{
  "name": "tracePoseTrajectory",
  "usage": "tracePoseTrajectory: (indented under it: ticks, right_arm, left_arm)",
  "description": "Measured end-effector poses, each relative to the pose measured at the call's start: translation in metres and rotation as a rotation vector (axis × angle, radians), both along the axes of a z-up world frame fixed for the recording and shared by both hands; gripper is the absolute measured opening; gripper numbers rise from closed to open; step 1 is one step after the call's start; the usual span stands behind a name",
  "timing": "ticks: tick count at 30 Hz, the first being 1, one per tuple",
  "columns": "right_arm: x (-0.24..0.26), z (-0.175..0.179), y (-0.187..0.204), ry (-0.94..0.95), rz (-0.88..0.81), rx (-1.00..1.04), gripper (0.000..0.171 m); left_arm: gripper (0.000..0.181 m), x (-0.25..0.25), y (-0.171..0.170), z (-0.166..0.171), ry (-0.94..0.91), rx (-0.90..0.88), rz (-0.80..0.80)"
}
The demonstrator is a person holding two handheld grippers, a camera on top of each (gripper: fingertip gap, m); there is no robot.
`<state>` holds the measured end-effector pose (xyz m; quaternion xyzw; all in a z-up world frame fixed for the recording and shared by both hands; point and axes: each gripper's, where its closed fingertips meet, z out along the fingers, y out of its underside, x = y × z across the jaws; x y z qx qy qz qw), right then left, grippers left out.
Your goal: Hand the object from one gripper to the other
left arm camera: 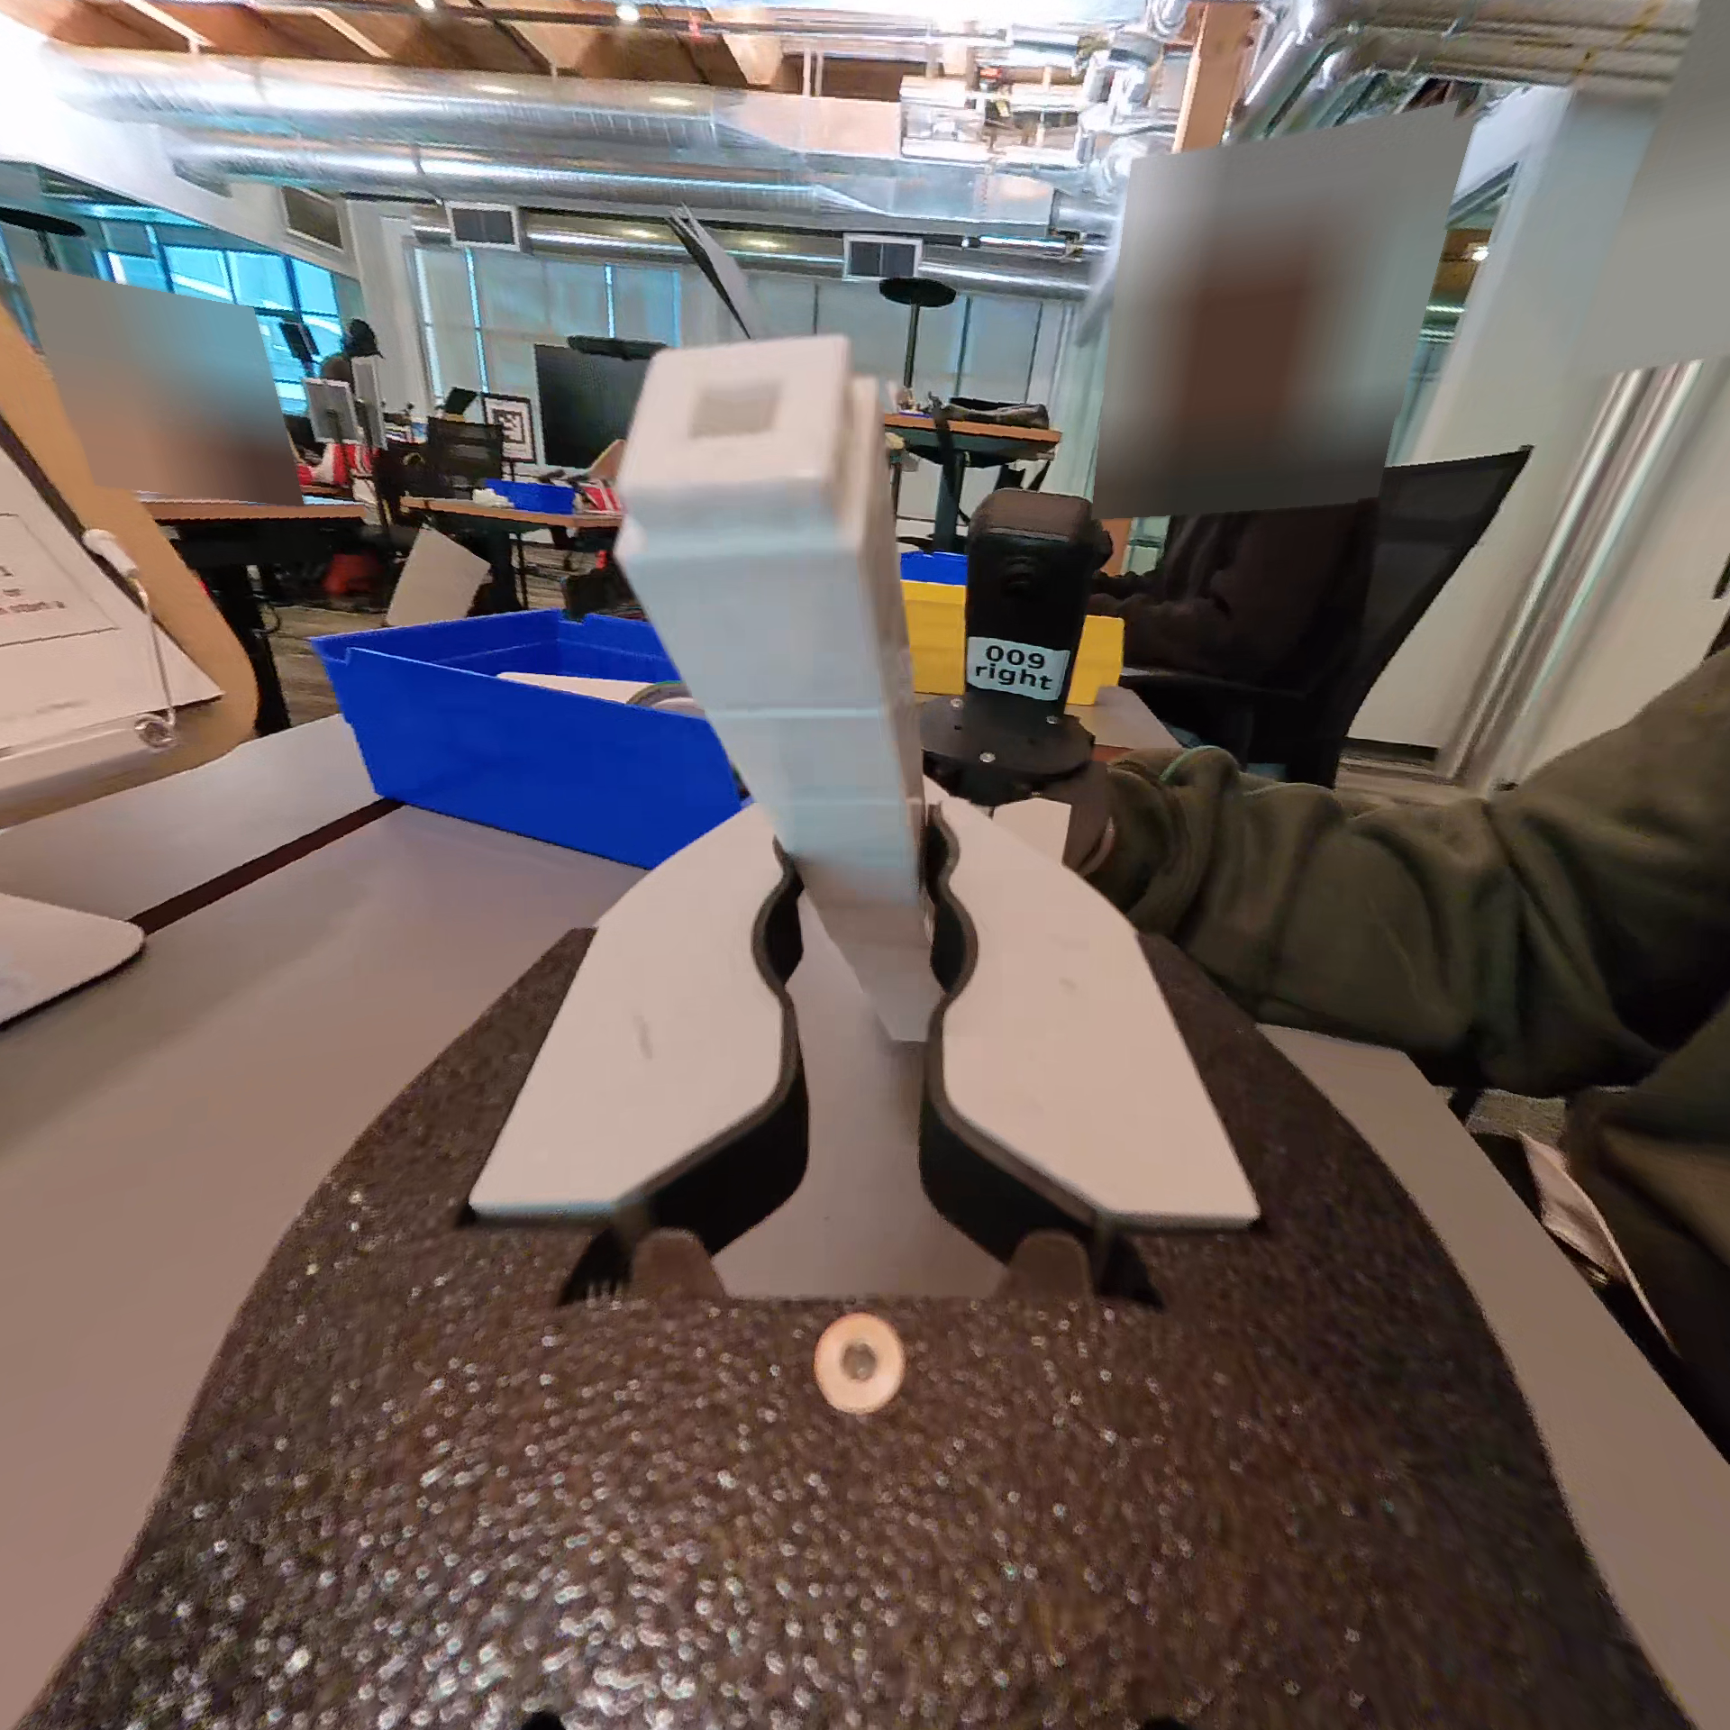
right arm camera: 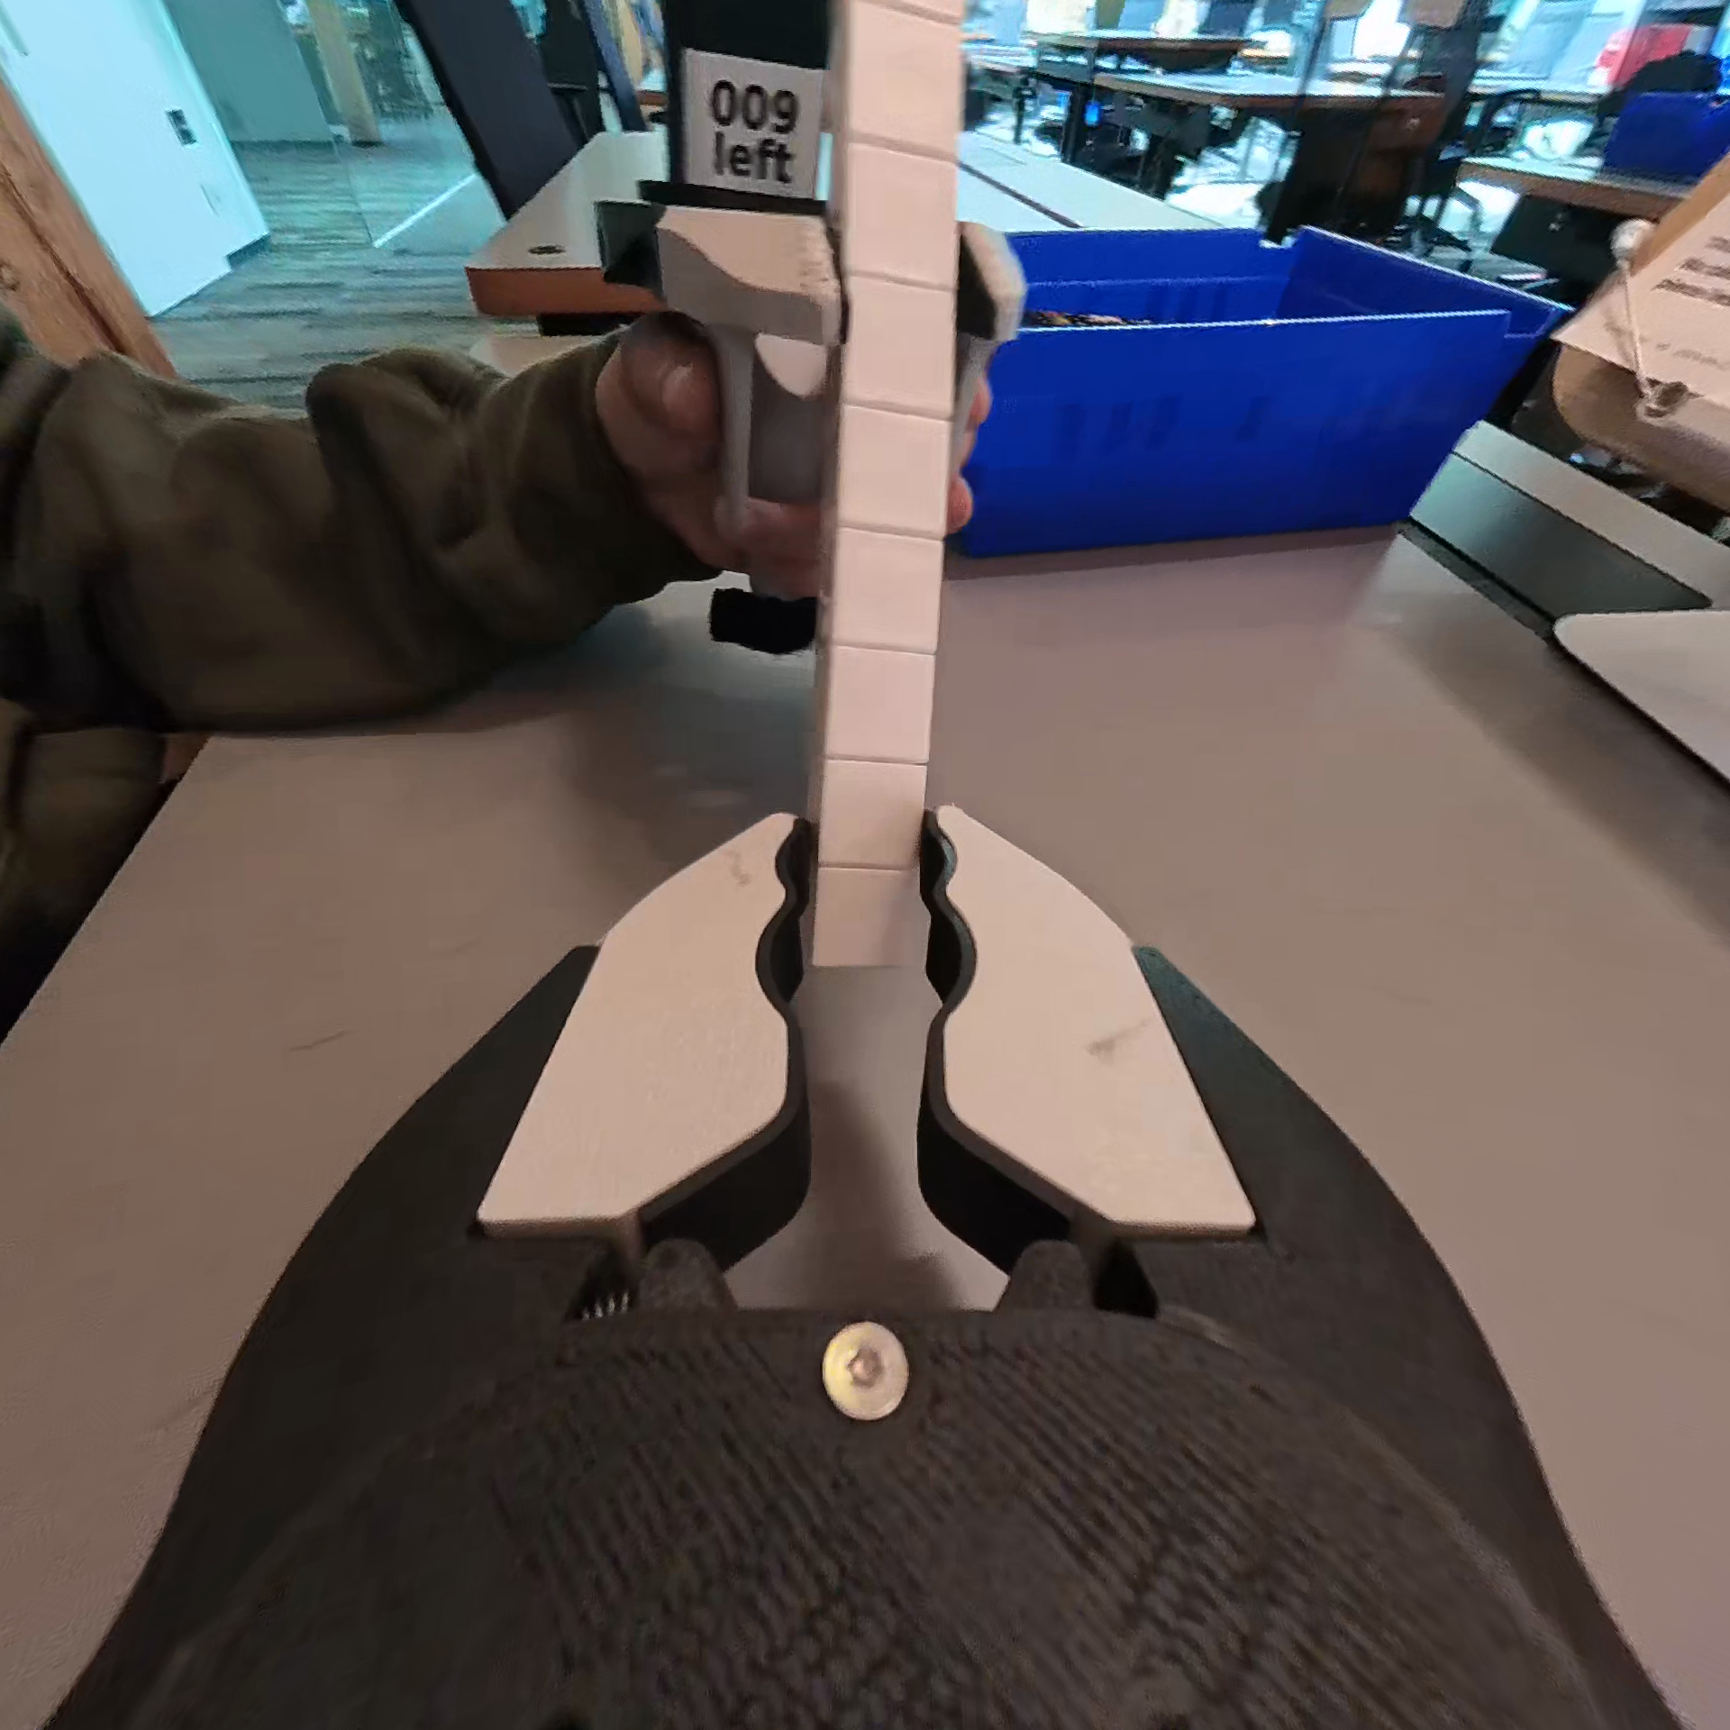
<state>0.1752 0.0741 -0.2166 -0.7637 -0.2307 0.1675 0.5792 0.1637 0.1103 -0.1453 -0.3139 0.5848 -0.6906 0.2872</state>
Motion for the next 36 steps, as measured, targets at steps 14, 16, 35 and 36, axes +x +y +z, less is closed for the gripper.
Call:
tracePoseTrajectory:
  ticks: [14,16,35,36]
  right_arm:
    - [0.001,0.041,0.013,0.176,-0.104,0.256,0.027]
    - [-0.002,0.045,0.008,0.21,-0.046,0.247,0.026]
    - [0.012,0.039,-0.026,0.184,0.083,0.114,0.023]
    - [0.011,0.035,-0.025,0.168,0.086,0.102,0.023]
  left_arm:
    - [0.023,0.003,0.008,0.022,-0.102,-0.31,-0.006]
    - [0.023,0.0,0.004,0.022,-0.104,-0.286,-0.036]
    - [0.044,-0.017,0.005,-0.012,0.084,-0.016,-0.112]
    - [0.041,-0.019,0.002,-0.015,0.097,0.002,-0.136]
